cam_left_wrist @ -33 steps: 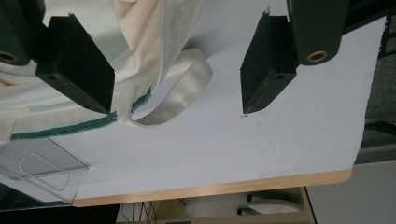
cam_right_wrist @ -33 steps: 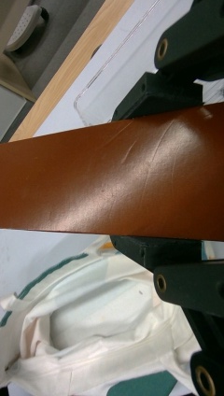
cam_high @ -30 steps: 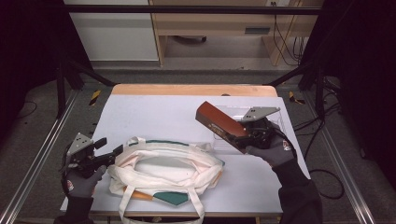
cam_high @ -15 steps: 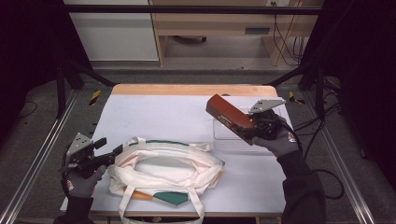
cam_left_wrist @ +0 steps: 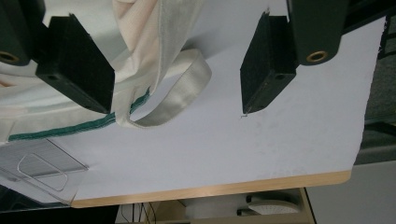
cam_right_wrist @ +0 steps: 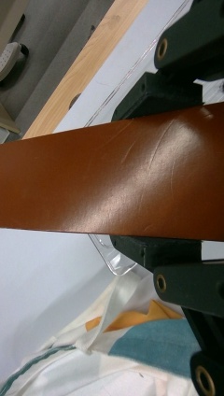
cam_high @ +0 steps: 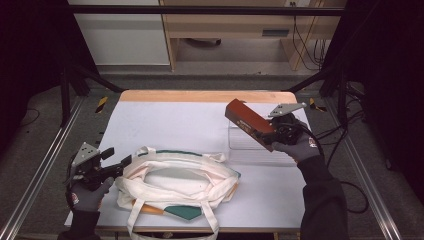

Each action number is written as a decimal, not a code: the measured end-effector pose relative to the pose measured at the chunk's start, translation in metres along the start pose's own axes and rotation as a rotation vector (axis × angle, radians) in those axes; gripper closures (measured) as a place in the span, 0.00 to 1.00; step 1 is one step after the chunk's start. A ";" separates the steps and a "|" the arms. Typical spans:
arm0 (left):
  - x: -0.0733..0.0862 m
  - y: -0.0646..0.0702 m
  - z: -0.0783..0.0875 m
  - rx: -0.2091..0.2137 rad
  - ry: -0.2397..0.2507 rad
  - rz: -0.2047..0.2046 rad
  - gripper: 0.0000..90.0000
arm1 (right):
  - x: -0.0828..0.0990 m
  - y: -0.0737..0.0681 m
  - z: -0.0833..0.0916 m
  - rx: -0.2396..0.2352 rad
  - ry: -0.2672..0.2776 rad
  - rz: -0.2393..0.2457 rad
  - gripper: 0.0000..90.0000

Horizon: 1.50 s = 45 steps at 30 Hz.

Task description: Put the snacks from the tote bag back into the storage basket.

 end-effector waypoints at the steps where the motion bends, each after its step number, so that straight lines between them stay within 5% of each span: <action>1: 0.000 0.000 0.000 0.000 -0.002 -0.002 0.29 | 0.000 0.001 -0.001 0.002 -0.001 -0.001 0.48; 27: 0.001 -0.002 -0.002 -0.002 -0.006 0.003 0.29 | 0.018 0.034 -0.027 -0.002 -0.005 -0.013 0.48; 45: 0.002 -0.003 -0.002 -0.007 -0.010 0.005 0.29 | 0.027 0.038 -0.042 -0.025 -0.024 0.031 0.48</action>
Point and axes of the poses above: each handheld gripper's, and its own axes: z roughly backward along the jaws, x roughly out of its underside, y roughly to its right, the point moved 1 cm from there along -z, roughly forward along the jaws, and after that the axes turned 12 degrees about x, right-handed, at the moved point
